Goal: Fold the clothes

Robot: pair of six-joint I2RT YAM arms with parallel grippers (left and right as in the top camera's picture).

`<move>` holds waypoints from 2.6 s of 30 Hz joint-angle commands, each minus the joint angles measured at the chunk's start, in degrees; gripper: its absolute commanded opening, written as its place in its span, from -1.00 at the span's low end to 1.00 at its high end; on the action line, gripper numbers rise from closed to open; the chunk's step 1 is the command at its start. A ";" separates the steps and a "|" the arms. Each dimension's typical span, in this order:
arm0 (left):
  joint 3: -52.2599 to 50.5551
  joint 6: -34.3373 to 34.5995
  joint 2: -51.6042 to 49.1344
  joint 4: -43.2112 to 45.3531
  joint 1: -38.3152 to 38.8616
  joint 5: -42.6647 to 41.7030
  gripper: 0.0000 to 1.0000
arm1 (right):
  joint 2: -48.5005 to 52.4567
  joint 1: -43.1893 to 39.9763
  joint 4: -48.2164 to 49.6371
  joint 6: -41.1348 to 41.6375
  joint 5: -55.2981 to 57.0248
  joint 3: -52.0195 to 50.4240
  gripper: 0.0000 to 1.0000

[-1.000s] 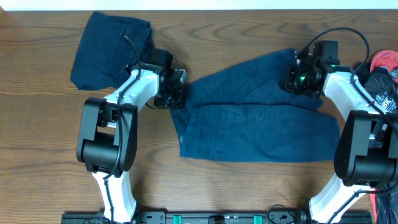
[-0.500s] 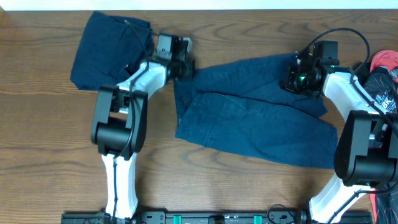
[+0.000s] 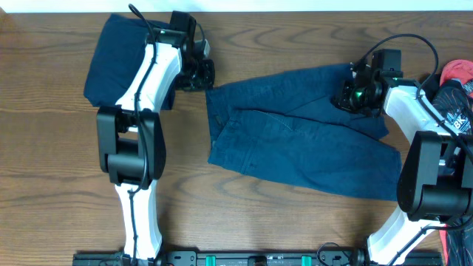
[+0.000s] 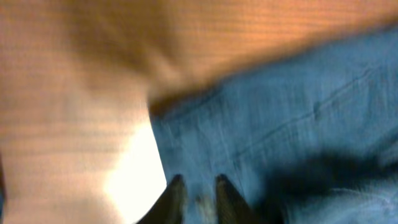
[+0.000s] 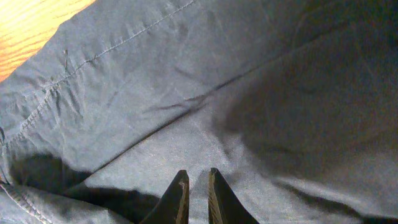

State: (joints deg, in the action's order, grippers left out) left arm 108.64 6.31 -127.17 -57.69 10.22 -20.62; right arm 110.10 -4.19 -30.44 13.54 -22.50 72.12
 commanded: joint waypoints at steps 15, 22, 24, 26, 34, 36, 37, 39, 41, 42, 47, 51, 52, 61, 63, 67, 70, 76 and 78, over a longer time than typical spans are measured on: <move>-21.09 -1.29 1.66 19.71 4.37 0.37 -0.88 | 0.42 0.39 0.39 -0.92 -0.22 -0.24 -0.78; -23.45 1.36 -2.89 35.06 3.56 2.12 -0.88 | 0.39 0.42 0.37 -0.72 -0.24 -0.24 -0.78; -22.32 2.01 -4.33 38.62 2.60 2.10 -0.88 | 0.42 0.42 0.24 -0.28 -0.24 -0.24 -0.78; -19.56 3.06 -5.57 40.33 1.29 1.73 -0.88 | 0.42 0.42 0.20 -0.31 -0.24 -0.24 -0.78; -9.35 2.99 -5.33 36.35 -2.32 1.62 -0.88 | 0.70 0.02 2.86 -0.94 10.51 -0.26 -0.60; -6.67 2.99 -4.87 32.20 -2.71 1.60 -0.68 | 1.51 0.02 4.70 -0.92 11.56 -0.26 -0.58; -5.53 2.95 -4.42 30.12 -2.78 1.60 -0.52 | 2.01 0.02 5.70 -0.92 11.56 -0.26 -0.60; -3.82 2.21 -3.23 26.38 -2.75 1.62 -0.37 | 3.76 0.09 8.50 -0.81 11.56 -0.26 -0.69; -2.62 2.10 -1.62 22.88 -2.73 1.29 -0.11 | 6.14 0.09 11.67 0.98 11.47 -0.26 -0.78; -2.54 2.03 -0.48 21.68 -2.73 0.55 -0.05 | 7.43 0.13 13.09 2.29 11.30 -0.26 -0.82; -2.54 1.25 6.19 13.75 -2.75 -0.98 0.21 | 16.17 0.15 24.48 9.35 6.34 -0.24 -0.98; -2.54 -1.22 10.75 7.08 -2.75 -0.98 0.24 | 19.67 -0.13 33.97 14.49 5.25 0.42 -0.98; -2.54 -1.42 11.54 5.66 -2.75 -0.94 0.25 | 19.82 -0.15 35.50 14.78 5.09 1.01 -0.98; -4.90 -6.56 10.58 2.95 -1.51 4.00 0.41 | 13.64 -2.38 27.12 7.17 -3.91 8.72 -0.11; -5.51 -7.43 9.35 5.75 -1.44 3.74 0.43 | 9.70 -3.52 23.56 5.25 -6.19 8.72 -0.07; -5.51 -9.53 5.70 11.82 -1.46 3.76 0.44 | 1.25 -5.64 13.64 1.03 -8.44 8.72 -0.06; -5.51 -9.55 2.86 16.20 -1.44 3.76 0.43 | -4.39 -6.40 5.77 -0.90 -8.37 8.72 -0.07; -5.51 -9.55 -2.19 21.94 -1.40 -2.43 0.28 | -11.74 -6.56 -5.05 -3.04 -7.19 8.72 -0.09; -5.51 -9.55 -3.23 23.32 -1.33 -5.81 0.28 | -12.87 -6.56 -7.56 -3.15 -6.05 8.72 -0.12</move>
State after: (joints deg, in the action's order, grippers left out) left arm 103.70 -2.46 -128.95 -35.38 8.84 -20.71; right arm 98.08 -10.79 -36.03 12.69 -29.54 80.62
